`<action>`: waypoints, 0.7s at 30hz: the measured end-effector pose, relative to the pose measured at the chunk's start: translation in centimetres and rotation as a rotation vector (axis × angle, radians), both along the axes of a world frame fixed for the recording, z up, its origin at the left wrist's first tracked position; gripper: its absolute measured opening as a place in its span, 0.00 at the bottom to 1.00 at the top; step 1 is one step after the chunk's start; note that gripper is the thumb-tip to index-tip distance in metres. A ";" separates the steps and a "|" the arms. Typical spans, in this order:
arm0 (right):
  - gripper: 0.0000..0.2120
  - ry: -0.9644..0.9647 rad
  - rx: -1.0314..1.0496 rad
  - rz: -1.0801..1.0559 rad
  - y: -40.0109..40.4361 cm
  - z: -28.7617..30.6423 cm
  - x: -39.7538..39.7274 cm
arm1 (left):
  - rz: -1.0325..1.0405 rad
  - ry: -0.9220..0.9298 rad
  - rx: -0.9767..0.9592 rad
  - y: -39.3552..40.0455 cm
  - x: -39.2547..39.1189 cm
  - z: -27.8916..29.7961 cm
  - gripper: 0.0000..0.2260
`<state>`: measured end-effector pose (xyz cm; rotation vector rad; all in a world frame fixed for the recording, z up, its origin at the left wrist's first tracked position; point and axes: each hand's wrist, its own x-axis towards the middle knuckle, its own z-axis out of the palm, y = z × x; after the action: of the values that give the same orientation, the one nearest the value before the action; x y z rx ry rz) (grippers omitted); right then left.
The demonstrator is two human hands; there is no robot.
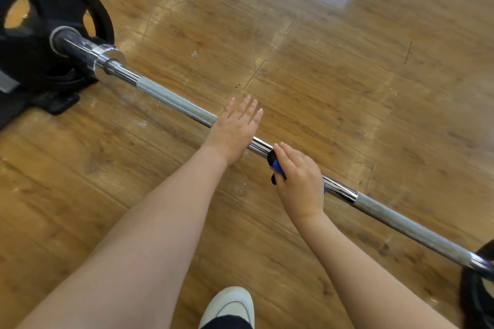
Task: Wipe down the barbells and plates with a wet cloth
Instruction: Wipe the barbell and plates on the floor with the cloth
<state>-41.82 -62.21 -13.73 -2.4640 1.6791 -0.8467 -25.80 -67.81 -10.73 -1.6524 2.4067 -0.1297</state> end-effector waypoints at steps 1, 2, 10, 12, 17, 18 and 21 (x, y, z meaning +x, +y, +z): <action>0.18 0.003 -0.005 -0.012 0.3 -0.1 -0.7 | -0.006 -0.011 0.010 -0.1 0.1 0.0 0.30; 0.18 0.005 -0.011 -0.028 0.7 -0.3 -1.5 | -0.013 -0.022 0.024 -0.2 0.1 0.1 0.31; 0.18 0.016 0.049 -0.096 1.6 0.5 -3.8 | -0.071 -0.036 0.082 -0.7 0.4 0.6 0.32; 0.17 -0.008 0.051 -0.113 1.1 0.8 -2.3 | -0.034 0.003 -0.001 0.0 0.4 0.1 0.29; 0.20 -0.048 0.040 -0.066 0.2 0.4 0.3 | 0.062 0.029 -0.019 0.6 0.1 -0.2 0.25; 0.20 -0.039 0.025 -0.045 0.3 0.2 -0.1 | 0.062 0.029 -0.012 0.6 0.0 -0.2 0.25; 0.21 -0.024 -0.018 -0.032 1.2 -0.4 -2.5 | 0.083 0.043 0.005 0.6 -0.1 0.0 0.27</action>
<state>-44.32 -61.03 -14.13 -2.4344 1.7153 -0.8949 -25.91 -67.25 -10.70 -1.7670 2.3633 -0.0752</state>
